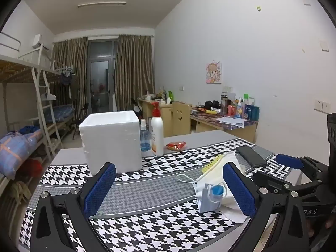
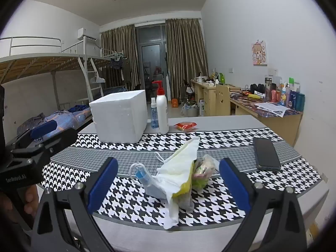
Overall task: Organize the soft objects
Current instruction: 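Move both tools toward the soft items on the houndstooth table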
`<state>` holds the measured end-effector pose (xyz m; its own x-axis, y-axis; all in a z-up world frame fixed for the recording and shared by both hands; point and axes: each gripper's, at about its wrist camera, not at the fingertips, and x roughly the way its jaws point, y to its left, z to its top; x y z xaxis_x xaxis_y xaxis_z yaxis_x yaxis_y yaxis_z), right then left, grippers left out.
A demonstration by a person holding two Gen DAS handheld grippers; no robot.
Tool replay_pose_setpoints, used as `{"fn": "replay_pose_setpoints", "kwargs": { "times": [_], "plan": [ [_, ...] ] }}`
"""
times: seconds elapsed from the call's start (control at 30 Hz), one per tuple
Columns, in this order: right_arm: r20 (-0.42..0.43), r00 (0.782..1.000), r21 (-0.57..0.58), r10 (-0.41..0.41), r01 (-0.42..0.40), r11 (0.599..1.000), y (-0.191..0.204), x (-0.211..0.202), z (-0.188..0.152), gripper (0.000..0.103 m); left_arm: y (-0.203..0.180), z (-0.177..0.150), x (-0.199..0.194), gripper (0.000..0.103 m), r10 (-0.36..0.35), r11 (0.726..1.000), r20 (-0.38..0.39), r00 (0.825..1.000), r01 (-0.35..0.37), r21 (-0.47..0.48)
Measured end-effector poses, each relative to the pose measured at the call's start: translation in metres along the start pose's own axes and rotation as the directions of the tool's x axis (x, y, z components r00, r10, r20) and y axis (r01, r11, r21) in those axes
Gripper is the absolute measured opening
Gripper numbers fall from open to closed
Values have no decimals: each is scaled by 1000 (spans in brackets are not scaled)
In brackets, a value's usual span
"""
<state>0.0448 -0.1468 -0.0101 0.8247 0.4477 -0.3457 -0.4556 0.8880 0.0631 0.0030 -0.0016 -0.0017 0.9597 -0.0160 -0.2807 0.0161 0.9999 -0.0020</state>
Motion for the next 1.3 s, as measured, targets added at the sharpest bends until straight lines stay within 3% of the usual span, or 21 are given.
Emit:
{"fn": "replay_pose_setpoints", "kwargs": {
  "times": [0.13,0.2,1.3],
  "plan": [
    [0,1000,0,4,-4,1000,1,-2,0,99,1,2,11,102,23,1000,-20,1000,-24,-4],
    [1,1000,-1,5,-5,1000,2,-5,0,99,4,-1,7,102,27,1000,8,1000,-27,-9],
    [-14,1000,10,-12,12,1000,0,3,1,99,8,0,6,102,10,1000,-1,1000,-10,-27]
  ]
}}
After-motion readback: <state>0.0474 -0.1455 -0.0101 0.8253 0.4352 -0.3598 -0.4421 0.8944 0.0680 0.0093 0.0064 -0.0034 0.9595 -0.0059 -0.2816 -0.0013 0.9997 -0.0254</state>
